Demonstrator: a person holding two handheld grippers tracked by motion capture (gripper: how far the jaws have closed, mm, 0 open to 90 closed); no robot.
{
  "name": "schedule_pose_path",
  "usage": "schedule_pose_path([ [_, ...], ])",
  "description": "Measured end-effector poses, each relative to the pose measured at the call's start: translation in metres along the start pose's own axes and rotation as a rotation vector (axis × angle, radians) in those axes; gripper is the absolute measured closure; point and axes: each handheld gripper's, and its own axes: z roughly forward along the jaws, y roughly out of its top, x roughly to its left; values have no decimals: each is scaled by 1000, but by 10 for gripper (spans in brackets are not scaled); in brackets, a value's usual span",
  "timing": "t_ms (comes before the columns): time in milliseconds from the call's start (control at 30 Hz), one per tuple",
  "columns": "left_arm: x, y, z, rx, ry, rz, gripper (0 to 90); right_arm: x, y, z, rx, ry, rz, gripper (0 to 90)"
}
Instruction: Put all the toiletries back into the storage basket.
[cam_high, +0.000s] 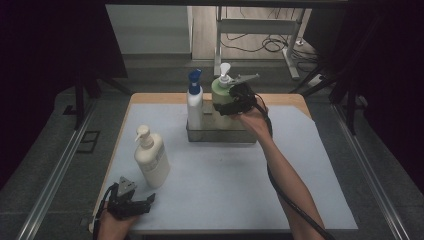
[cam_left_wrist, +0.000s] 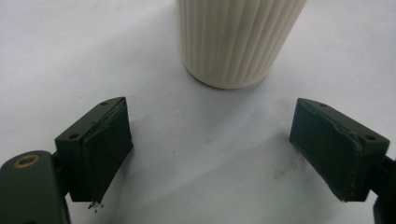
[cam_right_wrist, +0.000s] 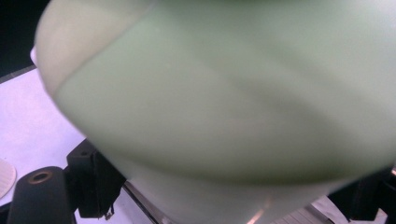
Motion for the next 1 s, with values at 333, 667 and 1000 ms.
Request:
schedule_pose_path([
  [333, 0, 0, 0, -1, 0, 0, 124, -1, -6, 7, 22, 14, 1, 132],
  [667, 0, 0, 0, 0, 0, 0, 124, -2, -14, 12, 46, 31, 11, 132],
  [1000, 0, 0, 0, 0, 0, 0, 124, -2, -22, 18, 64, 37, 10, 133],
])
